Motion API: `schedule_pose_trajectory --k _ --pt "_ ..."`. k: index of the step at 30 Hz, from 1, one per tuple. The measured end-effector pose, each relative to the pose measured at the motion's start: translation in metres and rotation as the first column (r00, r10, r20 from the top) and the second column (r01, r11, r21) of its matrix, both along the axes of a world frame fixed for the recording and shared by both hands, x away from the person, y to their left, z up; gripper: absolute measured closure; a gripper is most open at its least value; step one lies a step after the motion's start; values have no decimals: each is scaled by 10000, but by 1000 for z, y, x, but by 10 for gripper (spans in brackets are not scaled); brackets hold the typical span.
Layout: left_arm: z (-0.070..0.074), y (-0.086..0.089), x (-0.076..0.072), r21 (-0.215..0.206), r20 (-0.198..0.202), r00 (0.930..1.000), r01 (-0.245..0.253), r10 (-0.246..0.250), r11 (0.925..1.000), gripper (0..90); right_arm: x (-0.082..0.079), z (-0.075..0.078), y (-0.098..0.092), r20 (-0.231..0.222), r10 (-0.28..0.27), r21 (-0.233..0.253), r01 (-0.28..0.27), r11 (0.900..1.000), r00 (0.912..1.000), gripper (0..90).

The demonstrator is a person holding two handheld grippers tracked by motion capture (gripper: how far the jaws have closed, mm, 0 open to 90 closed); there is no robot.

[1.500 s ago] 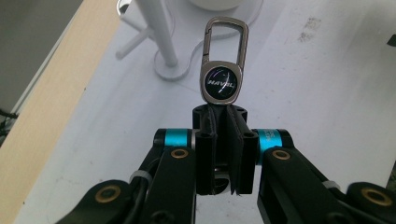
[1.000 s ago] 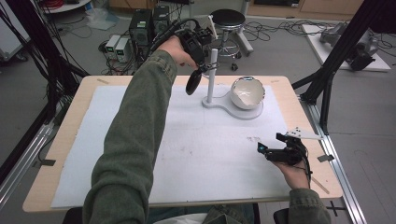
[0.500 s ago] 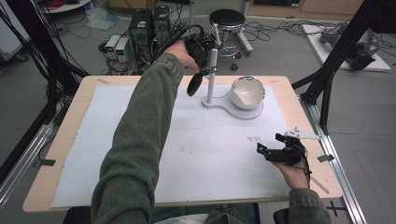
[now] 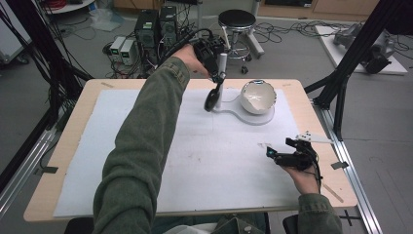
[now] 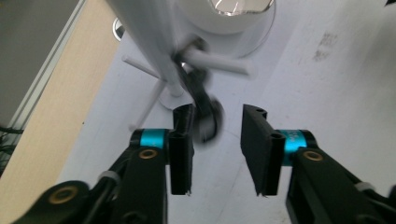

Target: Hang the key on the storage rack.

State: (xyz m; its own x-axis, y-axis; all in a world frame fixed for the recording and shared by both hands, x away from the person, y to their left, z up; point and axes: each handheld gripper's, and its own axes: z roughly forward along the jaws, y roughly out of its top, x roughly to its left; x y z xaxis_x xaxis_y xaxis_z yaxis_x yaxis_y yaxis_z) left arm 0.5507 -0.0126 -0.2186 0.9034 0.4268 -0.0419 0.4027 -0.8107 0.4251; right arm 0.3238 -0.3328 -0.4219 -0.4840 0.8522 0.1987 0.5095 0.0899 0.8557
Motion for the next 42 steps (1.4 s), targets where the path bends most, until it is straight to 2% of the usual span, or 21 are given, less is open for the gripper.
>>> schedule_pose_trajectory --k 3,7,11,13,15,17,19,21,23,28,34,42 --pt "3 4 -2 -147 80 9998 -183 184 9997 504 1 0 0 -13 9 52 -9 10000 10000 6" --pt "5 10 -9 -151 329 9993 153 -148 9998 379 3 0 -1 -19 38 419 -37 9991 10000 6" --pt "4 16 -18 106 765 9957 512 -519 9986 222 4 0 -2 -33 -10 549 12 9985 10000 6" --pt "3 19 -23 435 1097 9923 534 -579 9976 167 4 0 -1 -66 -6 529 9 9986 10000 6" --pt "3 21 -28 744 1242 9906 479 -569 9961 141 5 -1 0 -27 -12 448 13 9990 10000 6" --pt "3 26 -33 777 1274 9908 366 -463 9963 113 5 -1 0 -38 -11 418 13 9991 10000 6" --pt "4 36 -36 116 1200 9926 195 -207 9997 108 5 -1 1 3 -24 413 24 9991 10000 6" --pt "5 45 -38 -187 1132 9935 -84 105 9998 87 4 -1 1 12 1 392 -1 9992 10000 6" --pt "5 53 -40 -69 1204 9924 -254 261 9997 59 4 0 1 -4 -19 391 19 9992 10000 6" --pt "11 73 -49 -469 1297 9888 -677 733 9966 54 6 -1 2 -1 4 330 -4 9995 10000 6" --pt "9 94 -58 -518 1297 9857 -1016 1076 9935 54 10 -2 3 -1 13 317 -13 9995 10000 6" --pt "4 111 -69 -745 1302 9815 -1312 1400 9886 54 11 -2 5 15 114 269 -114 9996 9999 6"
